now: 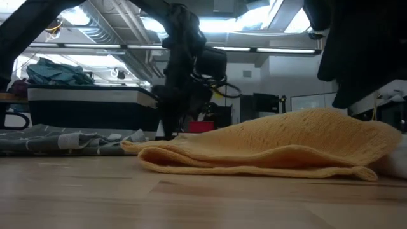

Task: Fold towel
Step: Fold the yellow towel

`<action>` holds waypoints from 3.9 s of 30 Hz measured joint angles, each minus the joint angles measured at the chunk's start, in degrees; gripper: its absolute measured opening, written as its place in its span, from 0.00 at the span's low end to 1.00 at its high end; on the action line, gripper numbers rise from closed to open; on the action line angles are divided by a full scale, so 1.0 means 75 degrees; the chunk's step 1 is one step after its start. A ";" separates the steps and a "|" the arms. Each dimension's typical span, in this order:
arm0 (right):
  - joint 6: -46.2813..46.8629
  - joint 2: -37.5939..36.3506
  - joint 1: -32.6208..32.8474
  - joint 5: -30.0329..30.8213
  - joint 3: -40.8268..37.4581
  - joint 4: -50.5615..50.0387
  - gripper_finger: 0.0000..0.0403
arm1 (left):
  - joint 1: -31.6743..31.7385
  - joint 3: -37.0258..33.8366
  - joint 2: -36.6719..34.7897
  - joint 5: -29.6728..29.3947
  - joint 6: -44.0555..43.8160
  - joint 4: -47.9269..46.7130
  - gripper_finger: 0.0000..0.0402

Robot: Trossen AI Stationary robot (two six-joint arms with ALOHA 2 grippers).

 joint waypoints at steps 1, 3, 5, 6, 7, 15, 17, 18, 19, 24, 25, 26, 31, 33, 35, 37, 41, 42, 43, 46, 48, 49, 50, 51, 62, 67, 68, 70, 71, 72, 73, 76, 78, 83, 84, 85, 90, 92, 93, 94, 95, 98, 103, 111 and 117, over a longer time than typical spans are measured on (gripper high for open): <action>-0.0270 0.0000 0.0006 0.0009 0.0000 0.0082 0.58 | -0.0118 -0.0085 0.0002 0.0211 0.0066 -0.0150 0.14; -0.0775 0.0000 0.0006 0.0038 0.0000 0.0147 0.58 | -0.0388 -0.0309 -0.0011 0.0529 0.0370 -0.0160 0.14; -0.1315 0.0005 -0.0002 0.0035 0.0000 0.0143 0.58 | -0.0721 -0.0545 -0.0036 0.0708 0.0760 -0.0162 0.14; -0.1611 0.0006 -0.0032 0.0041 0.0000 0.0133 0.58 | -0.0896 -0.0625 -0.0038 0.0759 0.0963 -0.0195 0.14; -0.1904 0.0009 -0.0054 0.0053 0.0000 0.0136 0.58 | -0.1092 -0.0708 -0.0038 0.0771 0.1150 -0.0214 0.14; -0.4664 0.0015 -0.0058 -0.0313 0.0000 0.0130 0.58 | -0.2539 -0.0979 -0.0047 0.0762 0.1753 -0.0597 0.14; -0.5105 0.0015 -0.0061 -0.0319 0.0000 0.0131 0.58 | -0.2819 -0.0985 -0.0050 0.0745 0.1898 -0.0595 0.14; -0.5280 0.0015 -0.0058 -0.0319 0.0000 0.0131 0.58 | -0.2948 -0.0985 -0.0052 0.0720 0.2036 -0.0586 0.14; -0.5405 0.0015 -0.0061 -0.0318 0.0000 0.0133 0.58 | -0.3050 -0.0985 -0.0055 0.0657 0.2224 -0.0564 0.14; -0.5469 0.0015 -0.0061 -0.0319 0.0000 0.0175 0.58 | -0.3398 -0.0985 -0.0061 -0.0218 0.2380 -0.0143 0.14; -0.5469 0.0015 -0.0060 -0.0319 0.0000 0.0197 0.58 | -0.3434 -0.0985 -0.0062 -0.0363 0.2300 -0.0103 0.14; -0.5469 0.0015 -0.0058 -0.0319 0.0000 0.0204 0.58 | -0.3451 -0.0985 -0.0067 -0.0453 0.2210 -0.0056 0.15; -0.5356 0.0015 -0.0120 -0.0350 0.0000 0.0245 0.58 | -0.3414 -0.1037 -0.0083 -0.0873 0.2186 0.0314 0.27; -0.4922 0.0017 -0.0184 -0.0365 0.0000 0.0405 0.58 | -0.3379 -0.1029 -0.0085 -0.1200 0.2360 0.0711 0.35; -0.4536 0.0017 -0.0216 -0.0392 0.0000 0.0612 0.58 | -0.3363 -0.1028 -0.0093 -0.1292 0.2466 0.1011 0.42; -0.4516 0.0017 -0.0265 -0.0465 0.0000 0.0775 0.58 | -0.3390 -0.1025 -0.0096 -0.1282 0.2469 0.1082 0.48; -0.5545 0.0058 -0.0262 -0.0507 0.0000 0.0899 0.58 | -0.3563 -0.1021 -0.0096 -0.1317 0.2028 0.0959 0.54; -0.5793 0.0096 -0.0262 -0.0493 0.0000 0.0957 0.58 | -0.3630 -0.1018 -0.0096 -0.1326 0.1818 0.0878 0.54; -0.5973 0.0137 -0.0262 -0.0493 0.0000 0.0964 0.58 | -0.3698 -0.1015 -0.0096 -0.1329 0.1597 0.0790 0.54; -0.6402 0.0279 -0.0261 -0.0747 0.0000 0.0927 0.58 | -0.3934 -0.1014 -0.0096 -0.1374 0.1079 0.0531 0.52; -0.6547 0.0373 -0.0241 -0.0914 0.0000 0.0811 0.58 | -0.4126 -0.1020 -0.0084 -0.1429 0.0839 0.0333 0.51; -0.6608 0.0409 -0.0243 -0.0950 0.0000 0.0794 0.58 | -0.4218 -0.1023 -0.0079 -0.1435 0.0696 0.0244 0.51; -0.6646 0.0447 -0.0244 -0.1017 0.0000 0.0787 0.58 | -0.4320 -0.1025 -0.0073 -0.1426 0.0529 0.0212 0.51; -0.6655 0.0466 -0.0245 -0.1064 0.0000 0.0807 0.58 | -0.4418 -0.1031 -0.0073 -0.1417 0.0404 0.0187 0.51; -0.7427 0.0501 -0.0245 -0.1127 0.0000 0.0123 0.58 | -0.5350 -0.1043 -0.0070 -0.1683 0.0317 0.0861 0.49; -0.7693 0.0501 -0.0245 -0.1107 0.0000 -0.0245 0.58 | -0.5491 -0.1005 -0.0070 -0.2145 0.0095 0.1340 0.48; -0.7714 0.0501 -0.0245 -0.1052 0.0000 -0.0254 0.58 | -0.5506 -0.1005 -0.0070 -0.2187 0.0013 0.1467 0.48; -0.7744 0.0501 -0.0245 -0.0941 0.0000 -0.0268 0.58 | -0.5530 -0.1005 -0.0070 -0.2215 -0.0132 0.1787 0.48; -0.7789 0.0501 -0.0245 -0.0883 0.0000 -0.0265 0.58 | -0.5546 -0.1002 -0.0070 -0.2233 -0.0176 0.1961 0.48; -0.7845 0.0501 -0.0245 -0.0845 0.0000 -0.0262 0.58 | -0.5560 -0.0999 -0.0070 -0.2253 -0.0199 0.2116 0.48; -0.7886 0.0501 -0.0245 -0.0829 0.0000 -0.0257 0.58 | -0.5586 -0.0993 -0.0070 -0.2267 -0.0226 0.2254 0.48; -0.7951 0.0501 -0.0245 -0.0823 0.0000 -0.0256 0.58 | -0.5646 -0.0986 -0.0070 -0.2299 -0.0230 0.2478 0.48; -0.8099 0.0501 -0.0242 -0.0818 0.0000 -0.0224 0.58 | -0.5693 -0.0982 -0.0070 -0.2316 -0.0239 0.2479 0.48; -0.8423 0.0501 -0.0239 -0.0850 0.0000 -0.0047 0.58 | -0.5838 -0.0973 -0.0070 -0.2361 -0.0241 0.2429 0.48; -0.8455 0.0501 -0.0239 -0.0890 0.0000 -0.0066 0.58 | -0.5873 -0.0970 -0.0070 -0.2364 -0.0267 0.2381 0.48; -0.8460 0.0501 -0.0239 -0.0962 0.0000 -0.0073 0.58 | -0.5907 -0.0964 -0.0070 -0.2369 -0.0299 0.2320 0.48; -0.8552 0.0501 -0.0239 -0.1378 0.0000 -0.0123 0.58 | -0.6103 -0.0964 -0.0105 -0.2631 -0.0374 0.2036 0.48; -0.8791 0.0501 -0.0236 -0.1402 0.0000 -0.0125 0.58 | -0.6176 -0.0992 -0.0170 -0.2829 -0.0291 0.2105 0.48; -0.8900 0.0501 -0.0237 -0.1416 0.0000 -0.0127 0.58 | -0.6204 -0.0994 -0.0219 -0.2862 -0.0277 0.2241 0.48; -0.9003 0.0501 -0.0237 -0.1431 0.0000 -0.0125 0.58 | -0.6215 -0.0993 -0.0275 -0.2903 -0.0250 0.2423 0.48; -0.9085 0.0501 -0.0238 -0.1412 0.0000 -0.0120 0.58 | -0.6215 -0.0990 -0.0350 -0.2923 -0.0208 0.2579 0.48; -0.9238 0.0501 -0.0237 -0.1351 0.0000 -0.0111 0.58 | -0.6208 -0.0982 -0.0391 -0.2988 -0.0084 0.3086 0.48; -0.9272 0.0501 -0.0237 -0.1327 0.0000 -0.0069 0.58 | -0.6186 -0.0982 -0.0411 -0.3017 0.0014 0.3568 0.48; -0.9281 0.0628 -0.0236 -0.1329 0.0000 0.0054 0.58 | -0.6187 -0.0983 -0.0411 -0.2813 0.0266 0.3446 0.48; -0.9284 0.0962 -0.0236 -0.1225 0.0000 0.0151 0.58 | -0.6164 -0.1023 -0.0344 -0.2624 0.0266 0.3589 0.48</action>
